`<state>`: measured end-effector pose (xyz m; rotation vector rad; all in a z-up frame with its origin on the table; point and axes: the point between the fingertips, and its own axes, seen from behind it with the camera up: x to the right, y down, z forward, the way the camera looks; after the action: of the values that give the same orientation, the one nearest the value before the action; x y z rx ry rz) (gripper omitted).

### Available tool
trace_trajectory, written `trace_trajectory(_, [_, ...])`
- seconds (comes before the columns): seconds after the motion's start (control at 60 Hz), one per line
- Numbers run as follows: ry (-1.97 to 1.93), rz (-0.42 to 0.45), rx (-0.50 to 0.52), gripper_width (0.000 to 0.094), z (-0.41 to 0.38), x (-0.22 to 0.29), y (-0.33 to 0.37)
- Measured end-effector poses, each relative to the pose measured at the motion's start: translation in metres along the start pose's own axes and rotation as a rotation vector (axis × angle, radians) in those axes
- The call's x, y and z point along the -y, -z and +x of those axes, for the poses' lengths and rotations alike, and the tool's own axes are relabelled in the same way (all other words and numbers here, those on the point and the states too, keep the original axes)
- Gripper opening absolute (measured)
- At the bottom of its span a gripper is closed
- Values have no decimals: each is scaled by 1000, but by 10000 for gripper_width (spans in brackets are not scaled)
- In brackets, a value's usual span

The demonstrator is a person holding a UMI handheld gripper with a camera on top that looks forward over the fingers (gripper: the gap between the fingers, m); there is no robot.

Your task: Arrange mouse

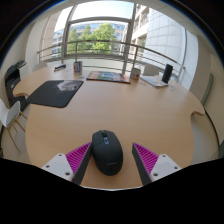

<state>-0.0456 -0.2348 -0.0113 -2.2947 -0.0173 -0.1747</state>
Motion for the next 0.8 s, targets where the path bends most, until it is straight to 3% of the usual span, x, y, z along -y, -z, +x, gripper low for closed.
trace_trajectory(0.067, [-34, -4, 18, 730, -4, 5, -7])
trace_trajectory(0.15, [-85, -5, 66, 532, -15, 4, -12])
trace_trajectory(0.35, [-39, -36, -12, 397, -11, 4, -9])
trace_trajectory(0.483, [-92, -48, -98, 376, 0, 21, -1])
trace_trajectory(0.617, [-206, 29, -219, 376, 25, 92, 25])
trace_trajectory(0.8, [-276, 279, -258, 375, 0, 257, 50])
